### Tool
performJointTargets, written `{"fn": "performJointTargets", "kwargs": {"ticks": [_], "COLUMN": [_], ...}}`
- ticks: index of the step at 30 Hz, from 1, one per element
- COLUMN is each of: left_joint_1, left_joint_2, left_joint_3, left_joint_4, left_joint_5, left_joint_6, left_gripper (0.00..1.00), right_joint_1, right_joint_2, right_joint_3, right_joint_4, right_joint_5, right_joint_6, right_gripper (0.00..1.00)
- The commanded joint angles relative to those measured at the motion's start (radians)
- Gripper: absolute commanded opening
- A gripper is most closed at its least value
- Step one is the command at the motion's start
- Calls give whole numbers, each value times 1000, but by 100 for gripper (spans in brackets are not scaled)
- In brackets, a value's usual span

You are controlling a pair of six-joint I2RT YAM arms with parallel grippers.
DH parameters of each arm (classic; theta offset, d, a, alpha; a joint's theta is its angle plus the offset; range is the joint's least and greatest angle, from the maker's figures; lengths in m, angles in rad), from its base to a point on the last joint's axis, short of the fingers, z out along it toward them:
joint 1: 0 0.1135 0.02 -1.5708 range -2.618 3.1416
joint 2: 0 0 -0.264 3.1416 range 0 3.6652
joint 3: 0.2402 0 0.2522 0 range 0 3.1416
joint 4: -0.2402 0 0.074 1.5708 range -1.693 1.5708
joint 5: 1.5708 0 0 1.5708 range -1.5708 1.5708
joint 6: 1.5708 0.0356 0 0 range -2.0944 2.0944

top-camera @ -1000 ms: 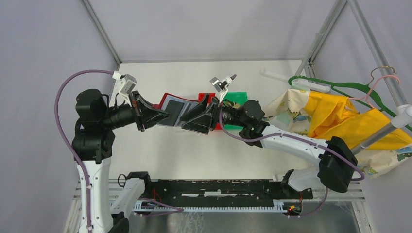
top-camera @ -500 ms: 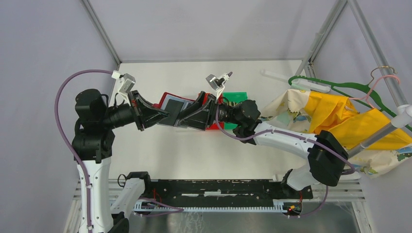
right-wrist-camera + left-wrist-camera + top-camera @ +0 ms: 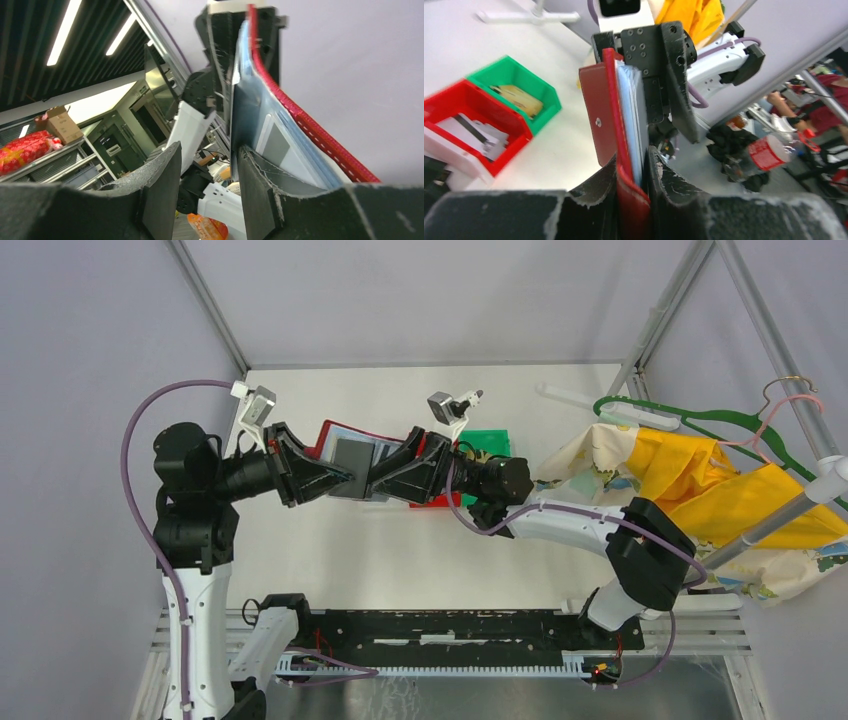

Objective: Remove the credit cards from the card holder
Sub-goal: Remove the credit card from the card holder.

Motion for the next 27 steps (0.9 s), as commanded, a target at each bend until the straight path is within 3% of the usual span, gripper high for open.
{"fn": "performJointTargets", "kwargs": {"ticks": [1, 5, 10, 14, 22, 27], "left_joint_1": [-8, -8, -8, -8, -8, -8], "left_joint_2": [12, 16, 14, 7, 26, 44], "left_joint_3": [-39, -36, -12, -11, 28, 63], "left_joint_4": [-17, -17, -16, -14, -95, -121], "left_joint_5": [78, 82, 97, 135, 193, 216], "left_joint_6": [-93, -107, -104, -80, 27, 54], "left_gripper": [29, 34, 30, 28, 36, 38], "right_joint_1": [40, 49, 50, 44, 17, 9], "right_joint_2": [-20, -27, -45, -50, -84, -121], "right_joint_3": [71, 71, 54, 47, 4, -39], "right_joint_4": [183, 130, 59, 22, -24, -57], "right_joint_5": [44, 55, 81, 101, 115, 119], "right_joint_6": [19, -16, -48, -42, -37, -70], "right_gripper": [50, 49, 42, 33, 1, 0]}}
